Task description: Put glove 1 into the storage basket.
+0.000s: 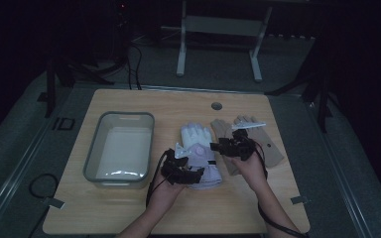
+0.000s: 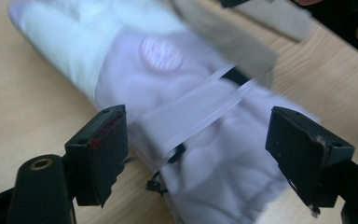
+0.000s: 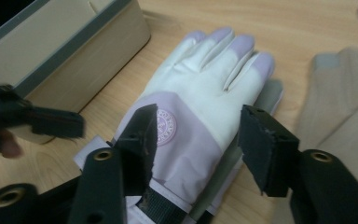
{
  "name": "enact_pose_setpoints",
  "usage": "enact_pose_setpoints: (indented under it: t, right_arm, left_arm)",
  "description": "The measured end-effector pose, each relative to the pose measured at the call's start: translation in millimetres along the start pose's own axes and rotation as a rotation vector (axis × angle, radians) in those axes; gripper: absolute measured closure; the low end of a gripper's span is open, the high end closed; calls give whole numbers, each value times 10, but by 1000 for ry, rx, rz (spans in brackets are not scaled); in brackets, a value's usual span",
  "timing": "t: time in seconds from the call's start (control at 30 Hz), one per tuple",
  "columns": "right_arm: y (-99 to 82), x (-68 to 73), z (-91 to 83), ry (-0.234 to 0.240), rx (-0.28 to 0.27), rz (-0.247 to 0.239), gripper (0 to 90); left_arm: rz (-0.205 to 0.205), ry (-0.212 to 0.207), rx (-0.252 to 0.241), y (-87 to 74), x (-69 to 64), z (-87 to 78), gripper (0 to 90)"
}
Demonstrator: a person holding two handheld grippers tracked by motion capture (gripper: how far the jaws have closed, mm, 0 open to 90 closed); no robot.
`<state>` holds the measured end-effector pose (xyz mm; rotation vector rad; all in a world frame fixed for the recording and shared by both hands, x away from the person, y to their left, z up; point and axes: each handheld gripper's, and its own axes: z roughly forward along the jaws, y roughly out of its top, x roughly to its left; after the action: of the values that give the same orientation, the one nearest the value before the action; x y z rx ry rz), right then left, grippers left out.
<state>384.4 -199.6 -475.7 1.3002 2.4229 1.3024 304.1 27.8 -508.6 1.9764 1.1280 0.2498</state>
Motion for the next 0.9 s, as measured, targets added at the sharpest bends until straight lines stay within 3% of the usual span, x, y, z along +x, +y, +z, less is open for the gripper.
enact_pose_setpoints:
  t: [0.07, 0.1, 0.13, 0.27, 0.33, 0.47, 0.6, 0.67, 0.7, 0.77, 0.83, 0.9]
  right_arm:
    - [-43, -35, 71, 7, 16, 20, 469]
    - [-73, -55, 108, 9, 25, 31, 466]
    - [-112, -90, 147, 20, 37, 51, 458]
    - [-237, -224, 241, 82, 65, 129, 449]
    - [-309, -296, 292, 106, 86, 171, 440]
    - [-428, -366, 412, 134, 147, 199, 423]
    - [-487, -430, 474, 173, 163, 227, 470]
    - [-493, -440, 482, 187, 162, 230, 493]
    - [-506, -461, 517, 232, 165, 230, 588]
    - [-506, -456, 518, 236, 165, 225, 625]
    - [-493, -413, 505, 220, 160, 187, 709]
    - [-469, -311, 477, 163, 153, 118, 752]
  left_arm:
    - [-31, -6, 12, -61, 47, 47, 244]
    - [-60, -28, 21, -103, 82, 73, 276]
    - [-77, -36, 30, -126, 107, 89, 315]
    - [-150, -70, 48, -233, 210, 163, 334]
    - [-157, -83, 60, -271, 241, 207, 338]
    - [-178, -146, 79, -302, 312, 277, 373]
    - [-192, -198, 89, -319, 362, 335, 414]
    - [-186, -210, 87, -321, 375, 342, 442]
    - [-167, -220, 93, -312, 386, 353, 465]
    - [-162, -231, 102, -301, 403, 363, 481]
    - [-171, -237, 114, -289, 417, 366, 530]
    - [-168, -242, 117, -274, 412, 356, 606]
